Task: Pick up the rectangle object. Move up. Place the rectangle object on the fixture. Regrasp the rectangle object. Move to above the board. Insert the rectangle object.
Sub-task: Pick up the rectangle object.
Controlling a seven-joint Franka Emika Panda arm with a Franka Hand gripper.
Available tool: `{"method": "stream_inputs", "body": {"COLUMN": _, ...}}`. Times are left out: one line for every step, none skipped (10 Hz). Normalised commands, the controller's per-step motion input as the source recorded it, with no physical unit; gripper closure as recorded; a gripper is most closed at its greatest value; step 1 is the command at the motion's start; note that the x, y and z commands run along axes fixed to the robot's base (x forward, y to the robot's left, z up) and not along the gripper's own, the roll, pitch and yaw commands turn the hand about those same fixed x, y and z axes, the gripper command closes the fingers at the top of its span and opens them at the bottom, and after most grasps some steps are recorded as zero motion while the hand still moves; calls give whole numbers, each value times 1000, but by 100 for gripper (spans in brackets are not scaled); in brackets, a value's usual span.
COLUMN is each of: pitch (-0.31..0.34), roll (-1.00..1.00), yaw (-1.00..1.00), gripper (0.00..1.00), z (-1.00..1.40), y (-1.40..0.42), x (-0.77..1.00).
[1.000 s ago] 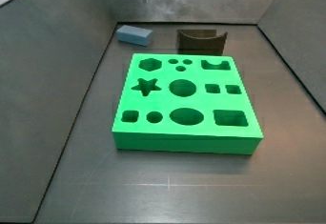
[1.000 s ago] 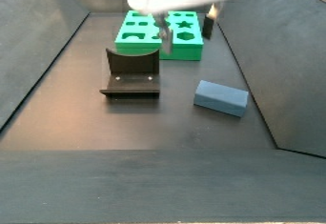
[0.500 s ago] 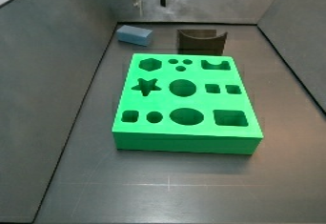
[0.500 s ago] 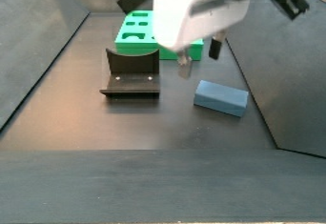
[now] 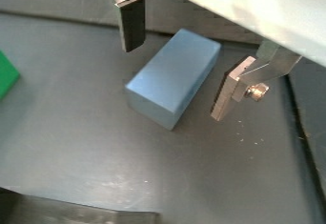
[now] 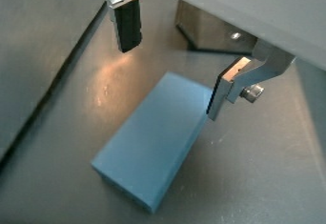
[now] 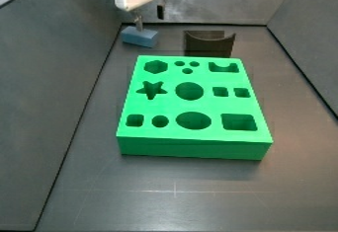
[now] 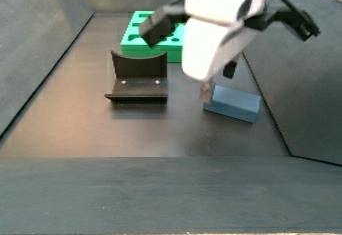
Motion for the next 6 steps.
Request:
{"method": "stream_inputs", "body": {"pitch": -73, "roll": 63, "yaw": 460, "gripper": 0, "z": -371, "y": 54, "x": -123}}
{"method": "stream_inputs", "body": {"pitch": -70, "roll": 70, "yaw": 440, "gripper": 0, "z": -377, "y": 51, "x": -120}}
{"method": "stream_inputs", "body": {"pitch": -77, "roll": 34, "yaw": 377, "gripper": 0, "z": -343, "y": 0, "x": -111}}
{"method": "stream_inputs", "body": {"pitch": -96, "roll": 0, "yaw": 271, "gripper": 0, "z": -346, "y": 0, "x": -71}}
{"method": "stream_inputs", "body": {"pitch": -47, "roll": 49, "yaw": 263, "gripper": 0, "z": -297, "y": 0, "x": -46}}
{"method": "stream_inputs", "body": {"pitch": 0, "roll": 64, "yaw": 60, "gripper": 0, "z": -103, "y": 0, "x": -123}}
